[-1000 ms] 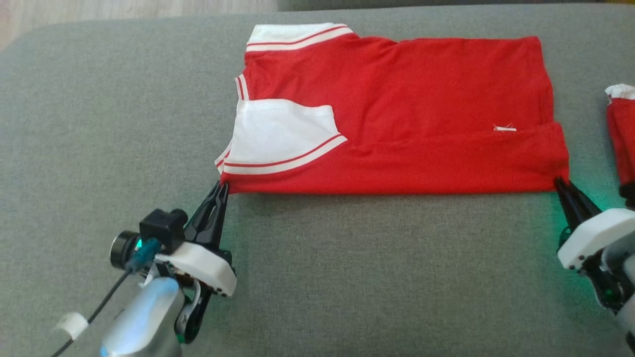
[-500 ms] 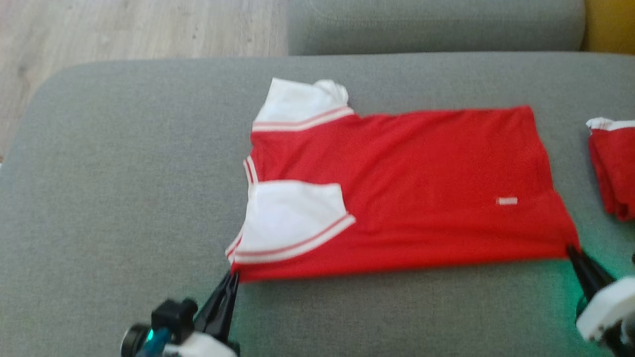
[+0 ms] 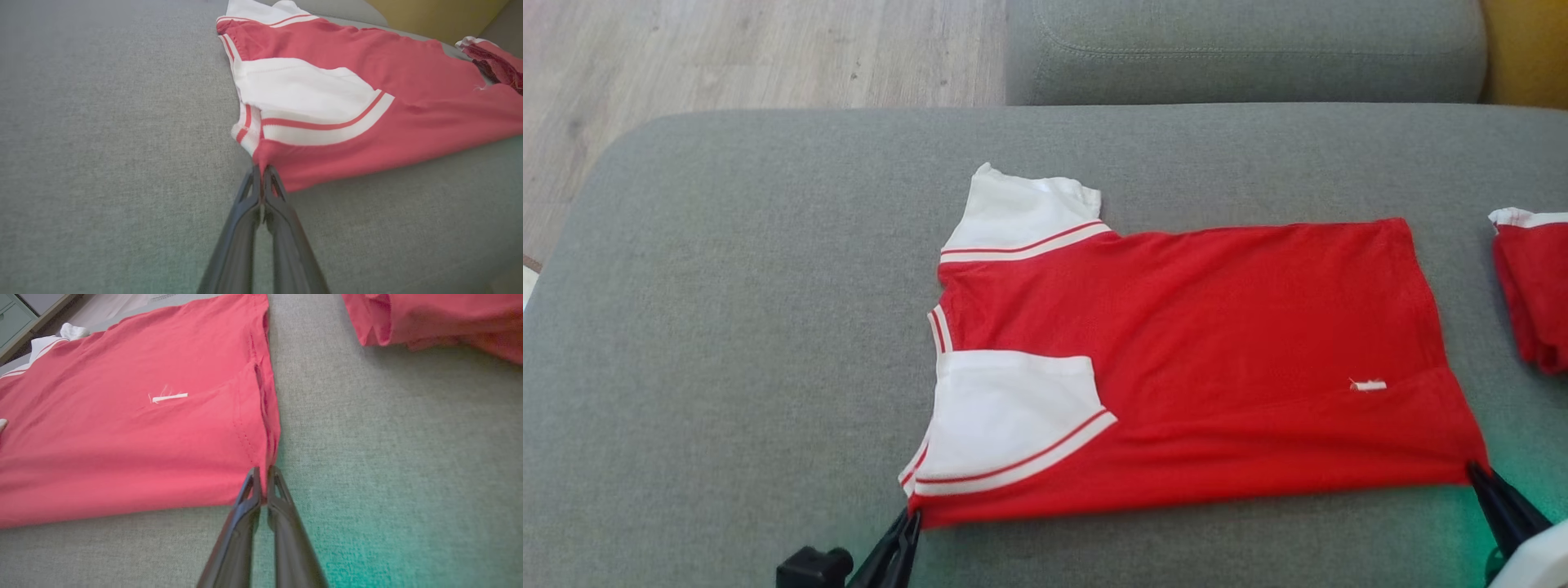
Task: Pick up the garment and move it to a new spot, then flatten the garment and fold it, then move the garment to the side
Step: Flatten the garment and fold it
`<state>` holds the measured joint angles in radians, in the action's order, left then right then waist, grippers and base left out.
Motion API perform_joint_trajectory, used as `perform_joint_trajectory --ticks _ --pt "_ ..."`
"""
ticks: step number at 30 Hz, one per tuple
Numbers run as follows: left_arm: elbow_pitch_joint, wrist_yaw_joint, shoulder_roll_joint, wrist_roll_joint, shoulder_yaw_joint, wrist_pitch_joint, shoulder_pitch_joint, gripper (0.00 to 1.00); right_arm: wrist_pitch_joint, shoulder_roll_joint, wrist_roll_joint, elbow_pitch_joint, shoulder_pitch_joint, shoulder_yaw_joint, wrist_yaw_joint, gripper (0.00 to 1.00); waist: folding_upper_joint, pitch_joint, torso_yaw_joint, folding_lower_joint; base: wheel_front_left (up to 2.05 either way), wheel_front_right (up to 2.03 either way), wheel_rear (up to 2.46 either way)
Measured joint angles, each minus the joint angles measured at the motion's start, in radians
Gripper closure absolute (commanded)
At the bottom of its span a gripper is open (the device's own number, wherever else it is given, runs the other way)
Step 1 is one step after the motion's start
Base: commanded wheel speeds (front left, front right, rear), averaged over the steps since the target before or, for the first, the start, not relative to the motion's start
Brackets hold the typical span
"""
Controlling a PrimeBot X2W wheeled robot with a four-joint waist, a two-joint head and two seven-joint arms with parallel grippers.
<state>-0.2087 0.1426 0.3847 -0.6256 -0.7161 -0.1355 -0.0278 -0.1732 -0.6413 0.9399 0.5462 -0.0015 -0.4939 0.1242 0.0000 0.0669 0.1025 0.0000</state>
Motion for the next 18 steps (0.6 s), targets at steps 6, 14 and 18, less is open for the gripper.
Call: perform_joint_trajectory --ticks 6,14,18 --pt "0.031 0.008 0.018 0.001 -0.01 0.02 -0.005 1.0 0.017 0.001 -0.015 -0.031 0.05 0.038 0.0 1.0 0.0 0.017 0.006 0.0 0.0 0.0 0.0" --pt "0.051 0.022 0.032 0.009 -0.011 0.021 -0.003 1.0 0.047 0.006 -0.027 -0.081 0.108 0.103 0.0 1.0 0.0 0.036 0.011 0.0001 0.0 0.0 0.0" --pt "0.051 0.025 0.034 0.011 -0.015 0.022 -0.003 1.0 0.063 0.017 -0.028 -0.117 0.143 0.129 0.0 1.0 0.0 0.036 0.009 0.0 0.0 0.0 0.0"
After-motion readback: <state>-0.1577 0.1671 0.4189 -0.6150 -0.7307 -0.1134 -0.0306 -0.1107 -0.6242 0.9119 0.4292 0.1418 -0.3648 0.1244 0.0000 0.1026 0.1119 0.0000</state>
